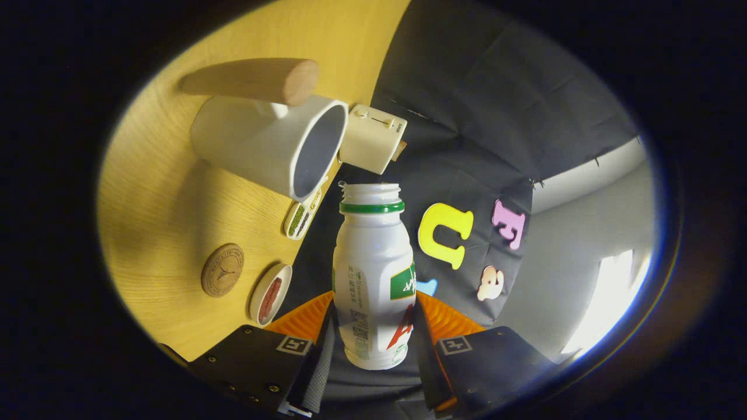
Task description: Take the bottle from table, then pour the juice into the cup, finally place the bottle on the coaster
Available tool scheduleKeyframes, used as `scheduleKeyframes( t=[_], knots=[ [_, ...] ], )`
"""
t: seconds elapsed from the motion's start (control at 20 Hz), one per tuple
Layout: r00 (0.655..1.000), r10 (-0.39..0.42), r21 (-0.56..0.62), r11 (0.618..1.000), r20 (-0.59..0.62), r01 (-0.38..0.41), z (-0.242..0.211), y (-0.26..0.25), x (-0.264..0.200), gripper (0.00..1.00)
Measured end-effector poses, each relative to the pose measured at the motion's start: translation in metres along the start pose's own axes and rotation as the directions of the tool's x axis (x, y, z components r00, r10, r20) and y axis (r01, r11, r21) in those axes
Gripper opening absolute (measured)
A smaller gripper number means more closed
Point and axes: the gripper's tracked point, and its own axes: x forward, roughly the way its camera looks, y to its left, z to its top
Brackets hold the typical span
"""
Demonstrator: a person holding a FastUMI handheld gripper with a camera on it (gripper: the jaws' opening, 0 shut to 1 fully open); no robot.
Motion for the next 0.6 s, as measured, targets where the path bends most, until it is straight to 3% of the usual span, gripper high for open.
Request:
scheduleKeyframes(
  t=[0.15, 0.3, 0.45, 0.6],
  knots=[
    [0.999, 0.044, 0.170, 0.985, -0.019, -0.040, -0.005, 0.002, 0.004, 0.64],
    [0.996, 0.086, 0.340, 0.938, -0.020, -0.074, -0.009, 0.005, 0.005, 0.64],
    [0.993, 0.113, 0.495, 0.865, -0.021, -0.088, -0.015, 0.005, 0.004, 0.64],
    [0.989, 0.149, 0.661, 0.742, -0.001, -0.111, -0.018, 0.009, 0.005, 0.64]
  ],
)
